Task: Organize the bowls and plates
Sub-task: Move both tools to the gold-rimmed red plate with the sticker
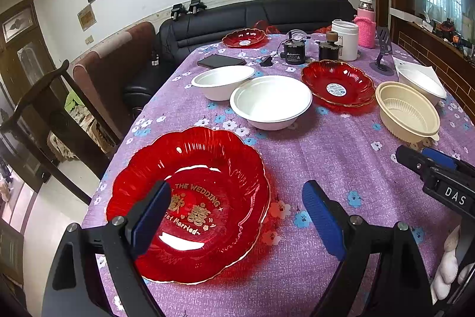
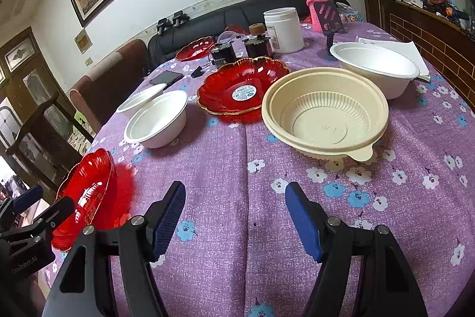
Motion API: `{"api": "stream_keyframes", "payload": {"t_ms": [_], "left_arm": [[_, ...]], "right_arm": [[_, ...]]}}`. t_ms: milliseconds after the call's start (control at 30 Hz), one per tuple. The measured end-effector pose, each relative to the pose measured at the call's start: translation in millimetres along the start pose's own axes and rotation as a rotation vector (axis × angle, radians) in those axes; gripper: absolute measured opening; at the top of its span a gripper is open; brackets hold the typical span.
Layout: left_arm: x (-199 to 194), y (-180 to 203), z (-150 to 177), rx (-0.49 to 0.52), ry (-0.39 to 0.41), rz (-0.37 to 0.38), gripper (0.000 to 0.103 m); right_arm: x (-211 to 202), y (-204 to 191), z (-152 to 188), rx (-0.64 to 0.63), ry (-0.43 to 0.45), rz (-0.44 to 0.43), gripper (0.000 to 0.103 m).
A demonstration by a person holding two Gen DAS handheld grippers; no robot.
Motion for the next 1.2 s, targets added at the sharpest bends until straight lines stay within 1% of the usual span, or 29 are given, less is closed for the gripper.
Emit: {"api": "stream_keyframes", "payload": {"t_ms": [100, 200, 300, 400, 467, 533, 600, 633, 700, 767, 800, 833, 900, 1000, 1067, 1133, 1200], "left_arm": [[3, -2, -2, -0.011, -0.002, 0.007, 0.089], [4, -6, -4, -0.021, -0.002, 0.009, 0.089], [5, -12, -7, -0.031, 0.002, 0.002, 0.089], [4, -16, -14, -0.03, 0.005, 0.012, 0.09], [-1, -21, -27, -0.033, 0.023, 0.029, 0.09], [-7, -31, -50, -0.053, 0.053, 0.057, 0.09], [-8, -43, -72, -0.078, 0.081, 0.066, 0.09], [-6, -48, -82, -0.092, 0.083, 0.071, 0.09], [8, -58, -99, -0.123, 0.051, 0.089, 0.09], [28, -63, -107, -0.157, -0.013, 0.117, 0.09], [41, -65, -108, -0.181, -0.063, 0.132, 0.09], [49, -66, -106, -0.201, -0.096, 0.147, 0.09], [64, -65, -102, -0.242, -0.141, 0.184, 0.09], [77, -55, -98, -0.259, -0.15, 0.223, 0.09], [86, -44, -97, -0.247, -0.153, 0.241, 0.09], [98, -36, -92, -0.23, -0.162, 0.235, 0.09], [114, -35, -86, -0.236, -0.181, 0.224, 0.09]], "right_arm": [[0, 0, -8, -0.017, 0.009, 0.007, 0.074], [-4, 1, -23, -0.036, 0.035, 0.022, 0.074], [-11, 3, -44, -0.069, 0.068, 0.045, 0.074], [-16, 5, -68, -0.081, 0.084, 0.05, 0.074], [-19, 9, -90, -0.079, 0.094, 0.05, 0.074], [-19, 12, -107, -0.075, 0.092, 0.05, 0.074], [-16, 16, -125, -0.066, 0.082, 0.054, 0.074], [-12, 19, -133, -0.059, 0.075, 0.057, 0.074], [-1, 25, -147, -0.045, 0.049, 0.068, 0.074], [11, 30, -154, -0.021, 0.014, 0.07, 0.074], [16, 31, -156, -0.011, -0.002, 0.066, 0.074], [23, 31, -157, 0.0, -0.028, 0.056, 0.074], [44, 30, -154, -0.006, -0.096, 0.046, 0.074], [75, 35, -148, -0.032, -0.163, 0.084, 0.074], [97, 41, -142, -0.016, -0.207, 0.098, 0.074], [110, 42, -137, 0.021, -0.24, 0.08, 0.074], [116, 33, -130, 0.05, -0.262, 0.029, 0.074]]}}
Point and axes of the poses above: each gripper's, at about its wrist camera, not at the fingertips, and x roughly the way its jaws point, y to its right, z to its underside, the point moved 8 cm from there along x, roughly the way its jaws point, and after that the axes turned 13 degrees about y, right-handed, at the moved point
